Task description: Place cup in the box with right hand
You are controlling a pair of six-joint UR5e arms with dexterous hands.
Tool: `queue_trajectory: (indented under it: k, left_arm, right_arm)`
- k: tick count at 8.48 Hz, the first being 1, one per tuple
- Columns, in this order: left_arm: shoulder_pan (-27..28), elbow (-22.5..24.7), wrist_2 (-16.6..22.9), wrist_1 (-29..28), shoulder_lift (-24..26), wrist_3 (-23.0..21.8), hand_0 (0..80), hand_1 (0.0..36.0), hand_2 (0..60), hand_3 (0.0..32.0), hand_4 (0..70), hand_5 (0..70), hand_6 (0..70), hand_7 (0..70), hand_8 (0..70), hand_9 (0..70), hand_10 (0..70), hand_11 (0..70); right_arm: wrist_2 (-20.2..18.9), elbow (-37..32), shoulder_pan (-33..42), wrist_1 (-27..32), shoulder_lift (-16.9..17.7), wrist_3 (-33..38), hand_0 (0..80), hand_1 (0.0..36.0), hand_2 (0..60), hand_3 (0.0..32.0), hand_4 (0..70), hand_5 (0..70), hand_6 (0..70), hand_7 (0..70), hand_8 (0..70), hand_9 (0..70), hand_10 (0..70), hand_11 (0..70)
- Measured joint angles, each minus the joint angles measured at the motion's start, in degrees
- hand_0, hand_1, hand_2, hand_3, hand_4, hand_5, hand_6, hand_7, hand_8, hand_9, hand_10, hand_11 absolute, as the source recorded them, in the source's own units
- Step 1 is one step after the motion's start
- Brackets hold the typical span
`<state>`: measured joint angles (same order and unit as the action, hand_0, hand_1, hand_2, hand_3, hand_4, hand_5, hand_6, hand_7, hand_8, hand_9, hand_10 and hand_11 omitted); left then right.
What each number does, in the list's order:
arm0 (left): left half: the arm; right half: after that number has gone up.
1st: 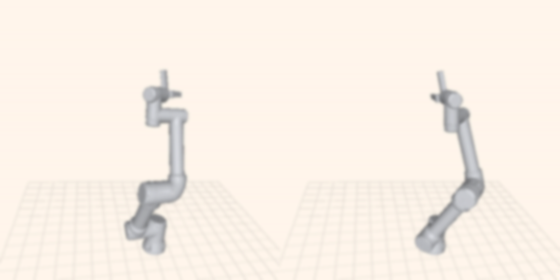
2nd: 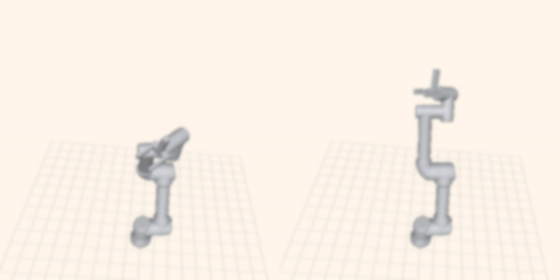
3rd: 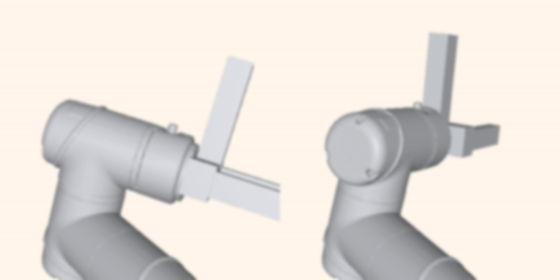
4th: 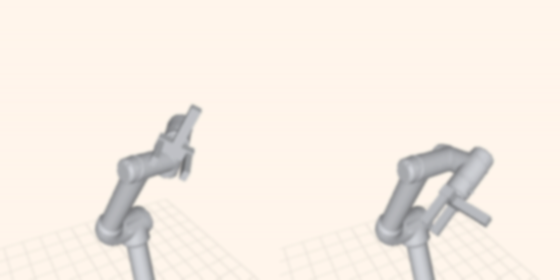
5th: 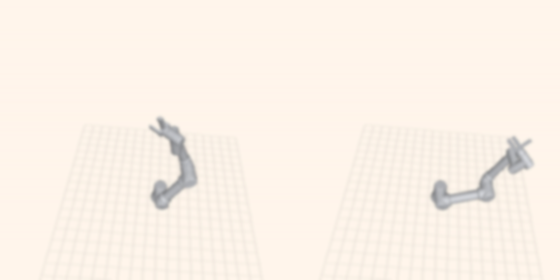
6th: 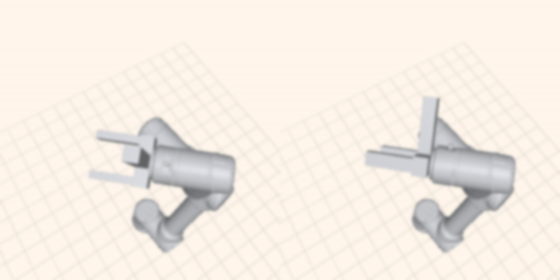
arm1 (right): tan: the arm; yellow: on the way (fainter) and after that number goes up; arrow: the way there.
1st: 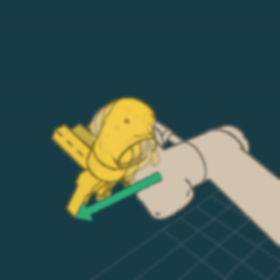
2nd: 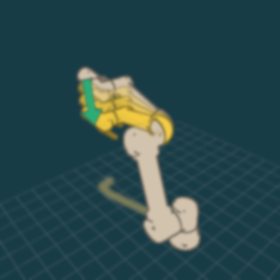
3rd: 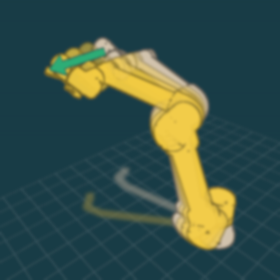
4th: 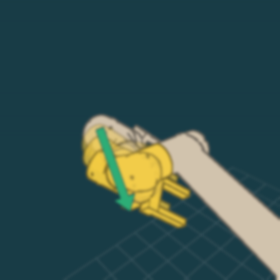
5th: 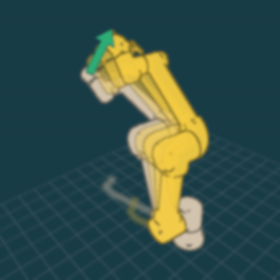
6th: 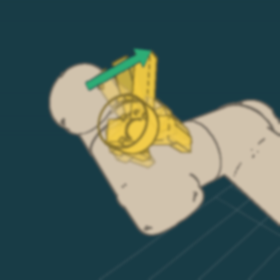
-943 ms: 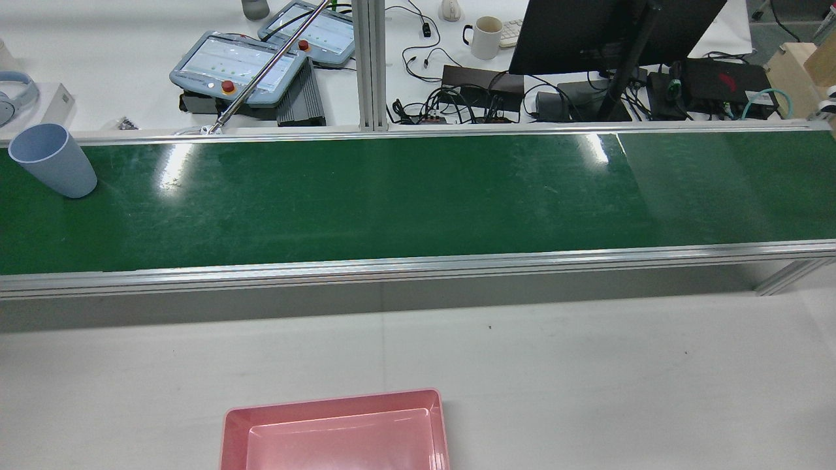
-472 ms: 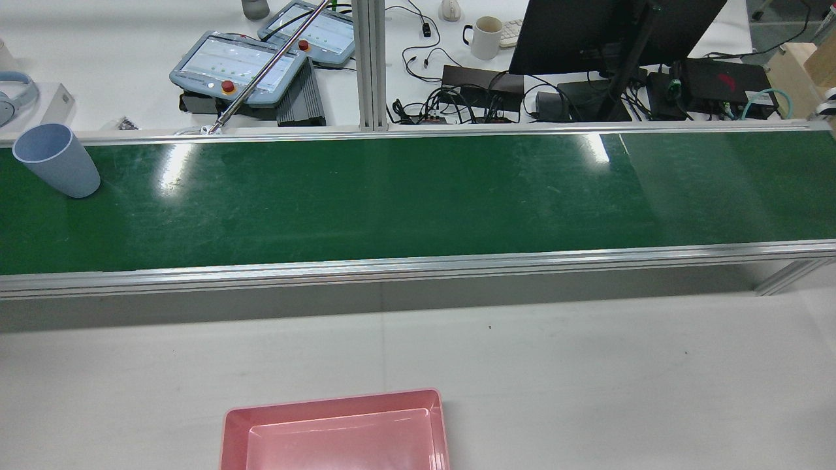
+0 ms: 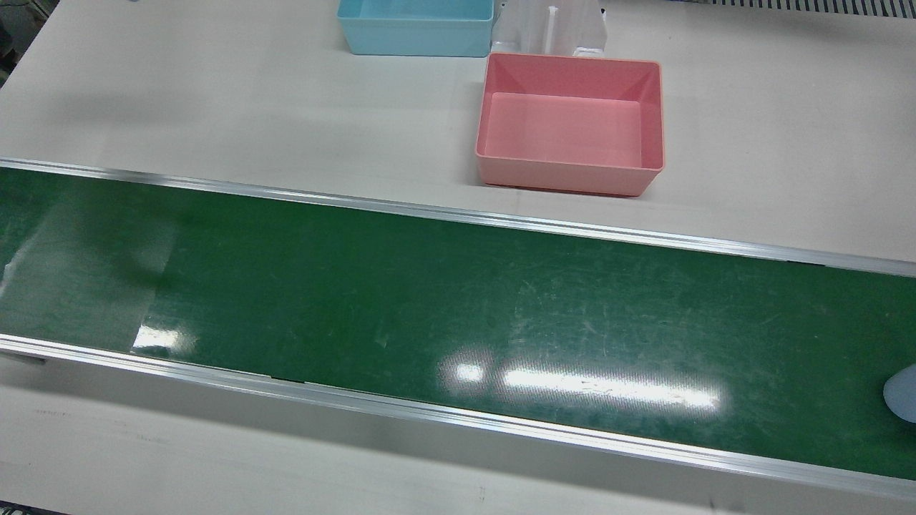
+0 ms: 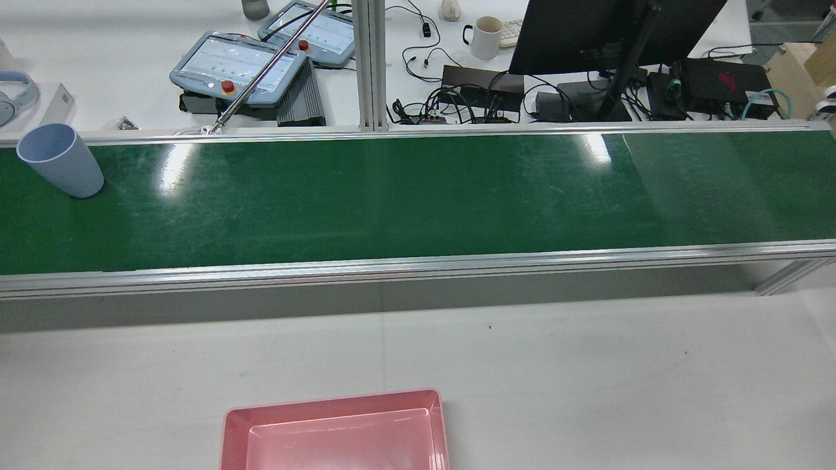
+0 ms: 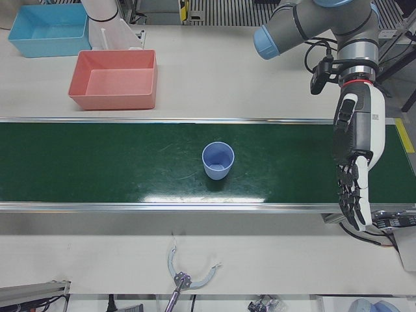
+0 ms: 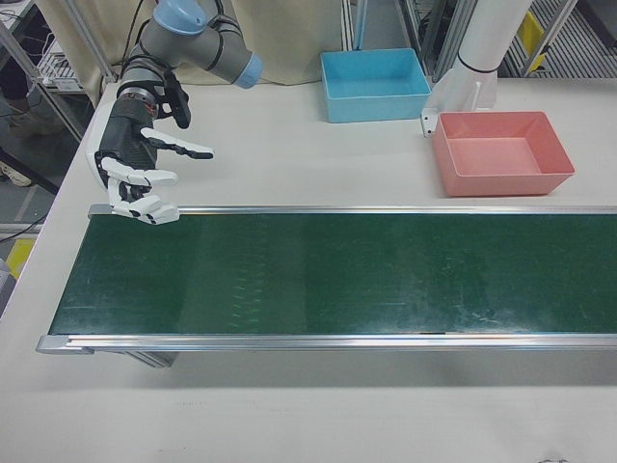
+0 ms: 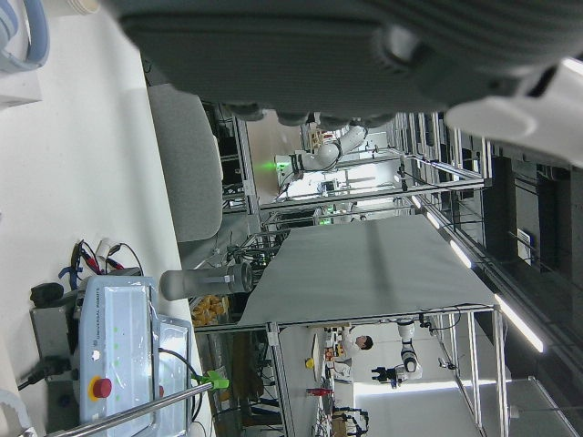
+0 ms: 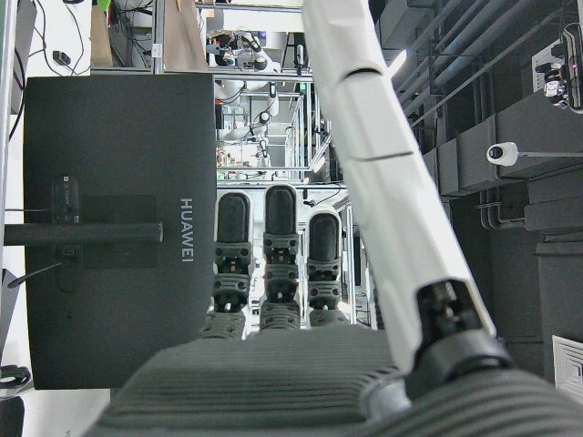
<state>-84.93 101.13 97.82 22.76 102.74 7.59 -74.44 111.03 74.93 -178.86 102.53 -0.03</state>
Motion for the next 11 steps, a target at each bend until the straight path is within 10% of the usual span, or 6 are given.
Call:
queue_trajectory:
  k: [11]
  left_arm:
    - [0.4, 0.1, -1.5, 4.0, 0.2, 0.9, 0.0, 0.0, 0.0, 0.0, 0.0, 0.0, 0.0, 0.0, 0.0, 0.0, 0.0, 0.0]
  right_arm:
    - [-0.1, 0.3, 0.0, -0.1, -0.1, -0.3, 80.0, 36.0, 0.0, 0.0, 28.5, 16.9, 17.5, 57.0, 30.8, 39.1, 24.5, 38.8]
